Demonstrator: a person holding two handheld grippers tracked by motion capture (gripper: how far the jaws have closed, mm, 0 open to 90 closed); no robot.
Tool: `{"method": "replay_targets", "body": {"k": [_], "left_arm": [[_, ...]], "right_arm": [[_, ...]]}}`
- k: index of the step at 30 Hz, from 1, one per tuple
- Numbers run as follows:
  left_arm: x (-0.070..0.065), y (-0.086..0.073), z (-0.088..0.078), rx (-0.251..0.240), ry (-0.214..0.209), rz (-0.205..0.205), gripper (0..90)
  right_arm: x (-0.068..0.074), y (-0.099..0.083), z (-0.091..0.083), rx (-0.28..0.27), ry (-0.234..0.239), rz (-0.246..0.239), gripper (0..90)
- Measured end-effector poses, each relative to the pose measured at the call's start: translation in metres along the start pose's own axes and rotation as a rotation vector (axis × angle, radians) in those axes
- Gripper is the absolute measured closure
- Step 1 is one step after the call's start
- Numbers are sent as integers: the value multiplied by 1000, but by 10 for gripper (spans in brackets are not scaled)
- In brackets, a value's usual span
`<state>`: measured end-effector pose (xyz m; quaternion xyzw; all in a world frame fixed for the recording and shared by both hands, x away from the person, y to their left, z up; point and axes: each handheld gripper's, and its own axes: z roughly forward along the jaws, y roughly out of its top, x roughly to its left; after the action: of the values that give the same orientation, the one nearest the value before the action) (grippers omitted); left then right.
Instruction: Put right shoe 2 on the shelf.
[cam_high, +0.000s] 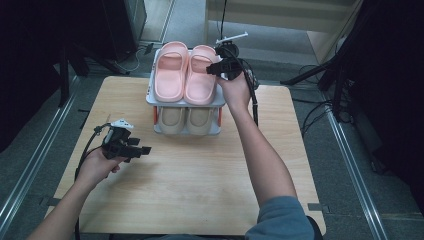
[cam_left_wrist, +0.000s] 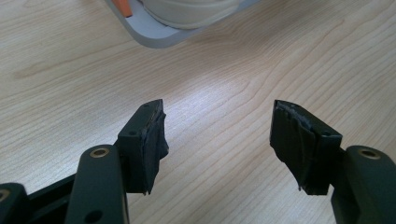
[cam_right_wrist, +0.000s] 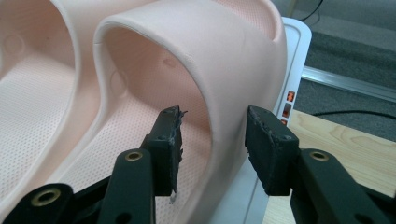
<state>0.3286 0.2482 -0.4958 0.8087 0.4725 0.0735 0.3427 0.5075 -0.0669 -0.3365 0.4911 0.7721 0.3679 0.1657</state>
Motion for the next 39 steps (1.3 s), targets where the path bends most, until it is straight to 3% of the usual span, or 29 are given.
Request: {"method": "replay_targets", "body": {"k": [12, 31, 39], "left_arm": [[1, 2, 3, 4, -22, -11, 355], [1, 11, 11, 26, -35, -1, 354], [0, 16, 14, 23, -36, -2, 353]], "right_arm": [[-6, -19, -19, -66, 57, -32, 566], [-7, -71, -50, -65, 145, -90, 572], [-7, -95, -55, -64, 149, -120, 566]]}}
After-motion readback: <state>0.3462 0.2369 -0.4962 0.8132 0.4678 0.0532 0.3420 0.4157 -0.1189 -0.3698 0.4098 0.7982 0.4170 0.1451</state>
